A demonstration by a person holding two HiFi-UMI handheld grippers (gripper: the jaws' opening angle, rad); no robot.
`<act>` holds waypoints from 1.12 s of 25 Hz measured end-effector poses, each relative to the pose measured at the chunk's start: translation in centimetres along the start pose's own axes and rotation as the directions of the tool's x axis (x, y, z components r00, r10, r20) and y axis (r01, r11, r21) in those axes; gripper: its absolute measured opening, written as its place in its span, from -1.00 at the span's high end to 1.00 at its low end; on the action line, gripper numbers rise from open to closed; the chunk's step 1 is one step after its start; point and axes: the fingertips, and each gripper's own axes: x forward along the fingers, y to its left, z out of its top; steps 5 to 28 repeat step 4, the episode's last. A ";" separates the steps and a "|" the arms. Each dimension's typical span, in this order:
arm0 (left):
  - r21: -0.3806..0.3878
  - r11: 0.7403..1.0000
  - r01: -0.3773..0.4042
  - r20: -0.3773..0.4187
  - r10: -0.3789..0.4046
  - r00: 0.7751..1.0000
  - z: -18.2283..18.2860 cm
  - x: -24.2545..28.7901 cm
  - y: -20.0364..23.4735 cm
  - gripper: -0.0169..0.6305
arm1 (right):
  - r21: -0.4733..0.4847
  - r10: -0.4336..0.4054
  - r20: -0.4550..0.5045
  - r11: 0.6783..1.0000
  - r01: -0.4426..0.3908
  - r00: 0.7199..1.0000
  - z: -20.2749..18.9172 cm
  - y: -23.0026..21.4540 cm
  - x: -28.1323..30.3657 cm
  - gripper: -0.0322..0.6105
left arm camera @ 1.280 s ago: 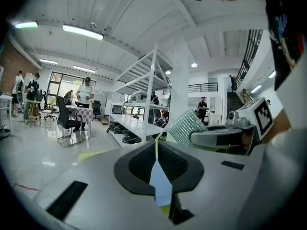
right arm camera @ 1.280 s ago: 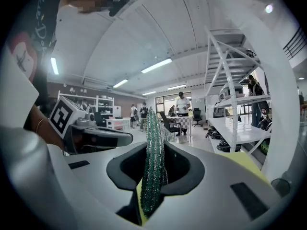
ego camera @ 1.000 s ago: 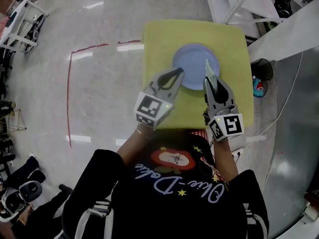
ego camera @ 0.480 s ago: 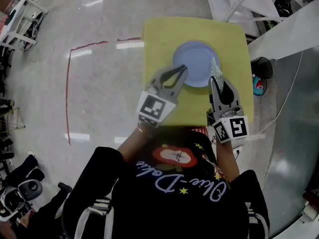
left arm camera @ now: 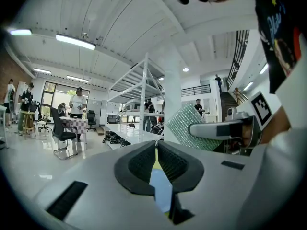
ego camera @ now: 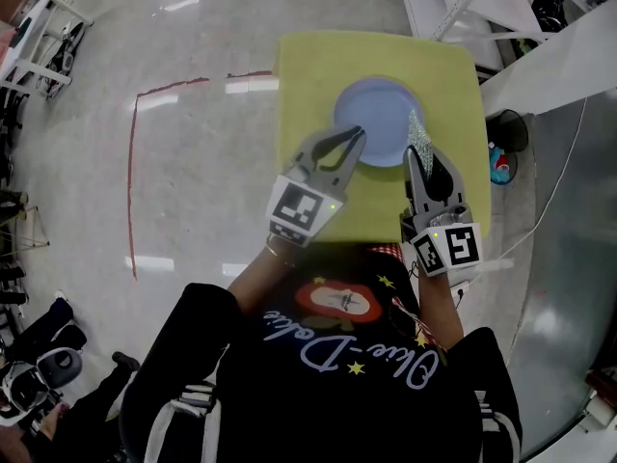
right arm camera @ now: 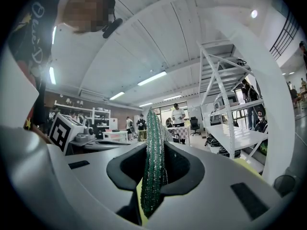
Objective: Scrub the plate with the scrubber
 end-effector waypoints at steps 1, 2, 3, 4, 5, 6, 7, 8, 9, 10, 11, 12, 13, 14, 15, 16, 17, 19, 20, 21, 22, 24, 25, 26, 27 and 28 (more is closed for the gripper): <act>0.001 1.000 0.002 0.001 -0.002 1.000 0.1 0.0 0.0 0.91 | 0.001 0.000 0.001 1.000 0.000 1.000 0.0 0.0 0.0 0.71; 0.002 1.000 0.002 0.003 -0.002 1.000 0.2 0.1 0.0 0.91 | 0.001 0.000 0.001 1.000 0.000 1.000 0.1 0.0 0.0 0.71; 0.001 1.000 0.001 0.004 -0.001 1.000 0.3 0.1 0.0 0.91 | 0.002 0.001 0.002 1.000 -0.001 1.000 0.1 0.0 0.0 0.71; -0.001 1.000 0.000 0.005 0.000 1.000 0.3 0.1 0.0 0.91 | 0.002 0.001 0.003 1.000 -0.001 1.000 0.1 0.0 0.1 0.71; -0.001 1.000 0.000 0.005 0.000 1.000 0.3 0.1 0.0 0.91 | 0.002 0.001 0.003 1.000 -0.001 1.000 0.1 0.0 0.1 0.71; -0.001 1.000 0.000 0.005 0.000 1.000 0.3 0.1 0.0 0.91 | 0.002 0.001 0.003 1.000 -0.001 1.000 0.1 0.0 0.1 0.71; -0.001 1.000 0.000 0.005 0.000 1.000 0.3 0.1 0.0 0.91 | 0.002 0.001 0.003 1.000 -0.001 1.000 0.1 0.0 0.1 0.71; -0.001 1.000 0.000 0.005 0.000 1.000 0.3 0.1 0.0 0.91 | 0.002 0.001 0.003 1.000 -0.001 1.000 0.1 0.0 0.1 0.71; -0.001 1.000 0.000 0.005 0.000 1.000 0.3 0.1 0.0 0.91 | 0.002 0.001 0.003 1.000 -0.001 1.000 0.1 0.0 0.1 0.71; -0.001 1.000 0.000 0.005 0.000 1.000 0.3 0.1 0.0 0.91 | 0.002 0.001 0.003 1.000 -0.001 1.000 0.1 0.0 0.1 0.71; -0.001 1.000 0.000 0.005 0.000 1.000 0.3 0.1 0.0 0.91 | 0.002 0.001 0.003 1.000 -0.001 1.000 0.1 0.0 0.1 0.71; -0.001 1.000 0.000 0.005 0.000 1.000 0.3 0.1 0.0 0.91 | 0.002 0.001 0.003 1.000 -0.001 1.000 0.1 0.0 0.1 0.71; -0.001 1.000 0.000 0.005 0.000 1.000 0.3 0.1 0.0 0.91 | 0.002 0.001 0.003 1.000 -0.001 1.000 0.1 0.0 0.1 0.71; -0.001 1.000 0.000 0.005 0.000 1.000 0.3 0.1 0.0 0.91 | 0.002 0.001 0.003 1.000 -0.001 1.000 0.1 0.0 0.1 0.71; -0.001 1.000 0.000 0.005 0.000 1.000 0.3 0.1 0.0 0.91 | 0.002 0.001 0.003 1.000 -0.001 1.000 0.1 0.0 0.1 0.71; -0.001 1.000 0.000 0.005 0.000 1.000 0.3 0.1 0.0 0.91 | 0.002 0.001 0.003 1.000 -0.001 1.000 0.1 0.0 0.1 0.71; -0.001 1.000 0.000 0.005 0.000 1.000 0.3 0.1 0.0 0.91 | 0.002 0.001 0.003 1.000 -0.001 1.000 0.1 0.0 0.1 0.71; -0.001 1.000 0.000 0.005 0.000 1.000 0.3 0.1 0.0 0.91 | 0.002 0.001 0.003 1.000 -0.001 1.000 0.1 0.0 0.1 0.71; -0.001 1.000 0.000 0.005 0.000 1.000 0.3 0.1 0.0 0.91 | 0.002 0.001 0.003 1.000 -0.001 1.000 0.1 0.0 0.1 0.71; -0.001 1.000 0.000 0.005 0.000 1.000 0.3 0.1 0.0 0.91 | 0.002 0.001 0.003 1.000 -0.001 1.000 0.1 0.0 0.1 0.71; -0.001 1.000 0.000 0.005 0.000 1.000 0.3 0.1 0.0 0.91 | 0.002 0.001 0.003 1.000 -0.001 1.000 0.1 0.0 0.1 0.71; -0.001 1.000 0.000 0.005 0.000 1.000 0.3 0.1 0.0 0.91 | 0.002 0.001 0.003 1.000 -0.001 1.000 0.1 0.0 0.1 0.71; -0.001 1.000 0.000 0.005 0.000 1.000 0.3 0.1 0.0 0.91 | 0.002 0.001 0.003 1.000 -0.001 1.000 0.1 0.0 0.1 0.71; -0.001 1.000 0.000 0.005 0.000 1.000 0.3 0.1 0.0 0.91 | 0.002 0.001 0.003 1.000 -0.001 1.000 0.1 0.0 0.1 0.71; -0.001 1.000 0.000 0.005 0.000 1.000 0.3 0.1 0.0 0.91 | 0.002 0.001 0.003 1.000 -0.001 1.000 0.1 0.0 0.1 0.71; -0.001 1.000 0.000 0.005 0.000 1.000 0.3 0.1 0.0 0.91 | 0.002 0.001 0.003 1.000 -0.001 1.000 0.1 0.0 0.1 0.71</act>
